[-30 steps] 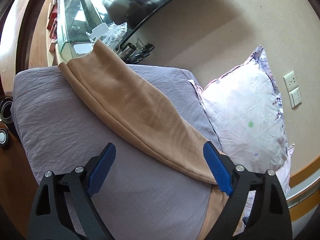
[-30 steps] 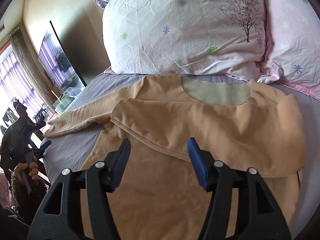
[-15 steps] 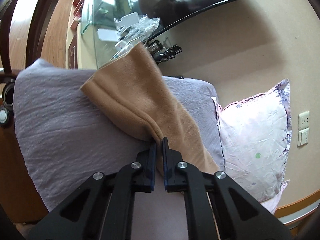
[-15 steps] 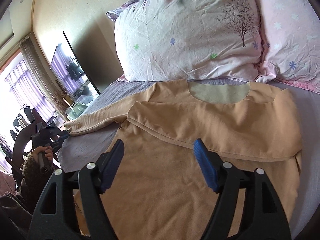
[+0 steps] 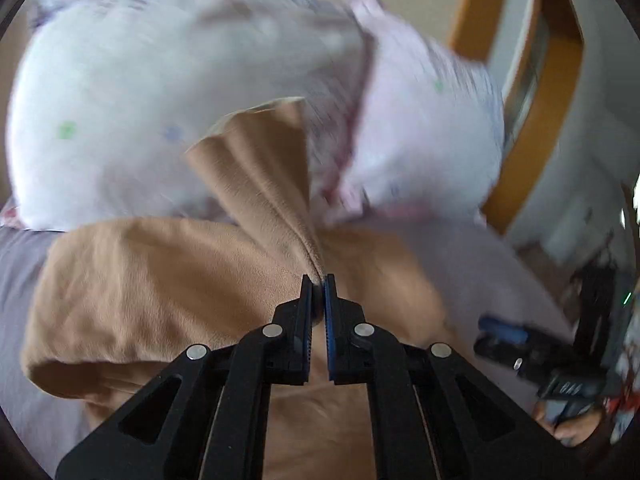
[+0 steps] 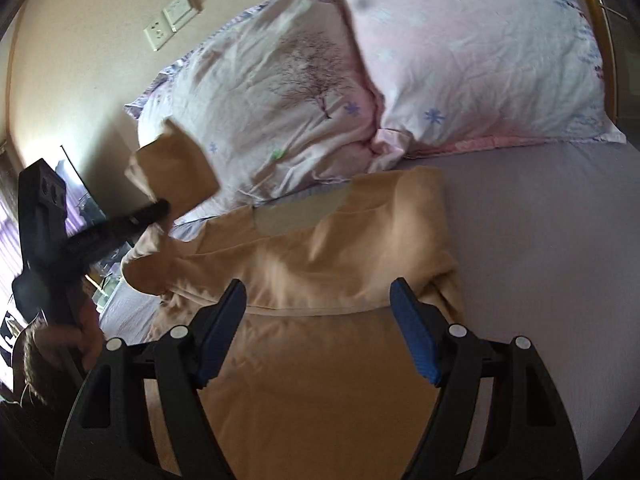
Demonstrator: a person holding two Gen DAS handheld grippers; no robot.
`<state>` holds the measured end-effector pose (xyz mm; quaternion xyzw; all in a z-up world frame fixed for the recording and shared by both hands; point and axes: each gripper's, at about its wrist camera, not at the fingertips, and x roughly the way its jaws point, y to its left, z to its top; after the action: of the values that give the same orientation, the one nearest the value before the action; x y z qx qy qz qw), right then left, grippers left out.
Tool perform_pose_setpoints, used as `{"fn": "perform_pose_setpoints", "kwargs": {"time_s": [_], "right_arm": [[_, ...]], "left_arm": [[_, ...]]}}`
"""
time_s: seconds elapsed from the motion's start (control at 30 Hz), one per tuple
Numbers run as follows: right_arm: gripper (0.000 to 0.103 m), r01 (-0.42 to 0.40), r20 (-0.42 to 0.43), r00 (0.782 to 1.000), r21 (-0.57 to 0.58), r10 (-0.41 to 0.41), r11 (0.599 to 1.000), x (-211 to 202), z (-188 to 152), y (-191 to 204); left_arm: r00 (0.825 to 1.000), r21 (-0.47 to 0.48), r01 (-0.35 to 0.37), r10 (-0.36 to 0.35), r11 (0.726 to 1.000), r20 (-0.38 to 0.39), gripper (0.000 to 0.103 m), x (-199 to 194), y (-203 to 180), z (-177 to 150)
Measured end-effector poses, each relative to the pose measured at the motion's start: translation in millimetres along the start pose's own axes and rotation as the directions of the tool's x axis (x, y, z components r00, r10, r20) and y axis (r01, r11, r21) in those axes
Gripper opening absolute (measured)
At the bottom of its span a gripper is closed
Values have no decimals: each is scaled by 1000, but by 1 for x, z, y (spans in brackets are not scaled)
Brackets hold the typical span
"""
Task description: Fold small clothes
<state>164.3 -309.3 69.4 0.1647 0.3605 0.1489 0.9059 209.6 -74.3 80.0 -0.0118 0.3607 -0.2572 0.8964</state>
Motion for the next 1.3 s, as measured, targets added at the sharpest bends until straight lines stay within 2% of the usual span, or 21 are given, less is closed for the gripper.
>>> {"fn": "perform_pose_setpoints", "kwargs": {"time_s": [0.07, 0.1, 0.17, 0.2, 0.27, 0.3, 0.33, 0.37, 0.47, 0.57, 0.7, 0.87, 0.93, 0.97, 1.0, 1.03, 1.1, 1.17, 1.2, 1.23, 1.3], "right_arm": [[74, 22, -35, 999, 48, -21, 999, 8, 0, -18], [74, 29, -53, 998, 70, -26, 997, 10, 0, -25], [74, 26, -65, 998, 95, -20, 995, 11, 3, -36], [73, 31, -61, 998, 95, -25, 995, 10, 5, -39], [62, 34, -49, 998, 95, -30, 995, 11, 14, -43], [51, 23, -48, 999, 100, -18, 995, 12, 17, -43], [46, -2, -54, 998, 107, 8, 994, 17, 23, -43], [40, -16, -61, 998, 113, 24, 993, 21, 28, -42], [36, 2, -88, 996, 151, 12, 989, 39, 43, -42], [33, 9, -127, 992, 189, 15, 982, 56, 52, -36], [33, 97, -169, 982, 64, -85, 993, 71, 50, 5], [32, 239, -279, 934, 24, -223, 971, 107, 33, 15], [18, 253, -267, 933, 6, -243, 967, 113, 28, 12], [5, 246, -243, 940, -10, -241, 969, 111, 29, 12], [4, 219, -236, 948, -2, -213, 976, 110, 32, 11], [4, 179, -204, 964, 31, -169, 983, 103, 38, 8], [4, 62, -12, 998, 76, -61, 995, 66, 56, 6], [4, -26, 202, 979, 92, 7, 995, 21, 64, 1], [4, -12, 225, 974, 114, -14, 993, 12, 61, -7], [4, 23, 185, 981, 155, -52, 988, 15, 56, -18], [4, 130, -19, 991, 243, -129, 961, 41, 37, -49]], "left_arm": [[983, 116, -7, 27, 993, -179, 5, 58, -39, -24], [972, 137, -14, 46, 991, -231, 5, 72, -49, -35], [984, 224, -61, 97, 973, -151, 6, 58, -63, -43], [988, 222, -40, 72, 974, -138, 8, 45, -62, -41], [996, 156, 19, -5, 988, -93, 25, 11, -48, -34], [999, 138, 8, -1, 990, -50, 47, -6, -37, -29], [999, 133, -39, 40, 990, -2, 65, -19, -25, -23], [993, 132, -114, 108, 985, 46, 69, -31, -11, -21], [947, 84, -322, 318, 943, 52, 70, -35, 34, -17], [926, -2, -376, 375, 927, -49, 70, -24, 77, -25], [921, -21, -372, 366, 928, -134, 70, -14, 97, -50], [917, -2, -362, 355, 932, -180, 70, -2, 95, -74], [916, 7, -364, 360, 931, -178, 71, -3, 95, -75], [918, 3, -360, 355, 933, -178, 71, -3, 95, -74], [921, -4, -353, 347, 936, -178, 72, -5, 97, -73], [924, -14, -348, 340, 938, -178, 72, -7, 98, -73], [929, -32, -337, 327, 941, -172, 72, -8, 100, -73], [932, -40, -331, 320, 943, -167, 72, -10, 100, -74], [933, -39, -329, 319, 943, -166, 72, -10, 100, -74], [933, -36, -328, 318, 944, -166, 73, -9, 100, -74], [933, -29, -328, 319, 944, -169, 74, -8, 99, -74]]}}
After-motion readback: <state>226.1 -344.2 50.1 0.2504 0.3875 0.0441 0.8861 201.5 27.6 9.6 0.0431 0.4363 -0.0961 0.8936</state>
